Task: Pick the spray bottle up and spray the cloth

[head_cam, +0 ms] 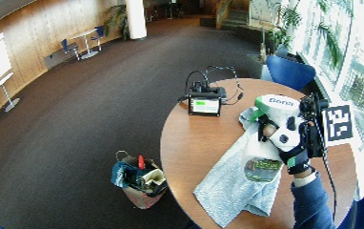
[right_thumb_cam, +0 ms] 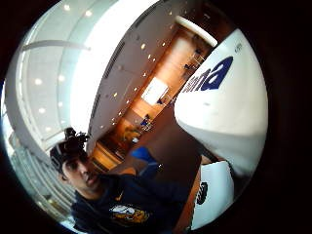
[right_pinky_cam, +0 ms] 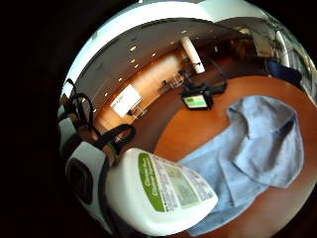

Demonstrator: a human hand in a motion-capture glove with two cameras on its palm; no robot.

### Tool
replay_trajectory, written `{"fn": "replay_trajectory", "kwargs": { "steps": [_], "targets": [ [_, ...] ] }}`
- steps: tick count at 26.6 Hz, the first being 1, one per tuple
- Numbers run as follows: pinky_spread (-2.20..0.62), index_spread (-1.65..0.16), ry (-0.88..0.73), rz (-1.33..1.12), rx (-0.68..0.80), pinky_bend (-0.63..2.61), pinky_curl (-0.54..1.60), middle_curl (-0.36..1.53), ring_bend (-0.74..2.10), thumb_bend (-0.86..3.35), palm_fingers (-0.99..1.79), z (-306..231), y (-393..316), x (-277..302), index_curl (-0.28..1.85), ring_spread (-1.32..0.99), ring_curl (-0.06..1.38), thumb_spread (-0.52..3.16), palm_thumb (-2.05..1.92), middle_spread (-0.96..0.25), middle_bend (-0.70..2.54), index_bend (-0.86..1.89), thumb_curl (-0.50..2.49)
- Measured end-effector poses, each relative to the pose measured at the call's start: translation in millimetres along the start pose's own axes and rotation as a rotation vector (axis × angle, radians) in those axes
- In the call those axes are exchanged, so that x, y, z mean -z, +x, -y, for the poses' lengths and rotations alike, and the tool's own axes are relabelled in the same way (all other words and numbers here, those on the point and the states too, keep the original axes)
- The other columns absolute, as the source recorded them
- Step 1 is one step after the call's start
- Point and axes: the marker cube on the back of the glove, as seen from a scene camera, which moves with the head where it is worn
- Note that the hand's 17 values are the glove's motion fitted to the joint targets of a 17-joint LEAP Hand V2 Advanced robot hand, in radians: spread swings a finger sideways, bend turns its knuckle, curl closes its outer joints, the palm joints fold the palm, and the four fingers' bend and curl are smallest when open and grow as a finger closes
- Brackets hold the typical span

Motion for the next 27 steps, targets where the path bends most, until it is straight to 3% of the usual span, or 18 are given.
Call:
{"fn": "replay_trajectory", "kwargs": {
  "steps": [7, 14, 27],
  "targets": [
    [-0.31, -0.25, 0.07, -0.02, -0.092, 0.46, 0.38, 0.5, 0.79, -0.03, 1.35, 22.9, 28.0, -29.0, 0.4, -0.23, 0.46, 0.47, 1.01, -0.15, 0.7, 0.16, 0.72],
    [-0.3, -0.24, 0.252, -0.189, -0.265, 0.46, 0.38, 0.5, 0.77, -0.03, 1.33, 35.0, 89.5, -7.8, 0.41, -0.23, 0.46, 0.45, 1.02, -0.14, 0.69, 0.16, 0.73],
    [-0.3, -0.25, 0.419, -0.194, -0.348, 0.47, 0.38, 0.5, 0.74, -0.03, 1.31, 44.1, 112.8, 22.9, 0.4, -0.2, 0.46, 0.42, 1.02, -0.11, 0.7, 0.14, 0.73]
  ]
}}
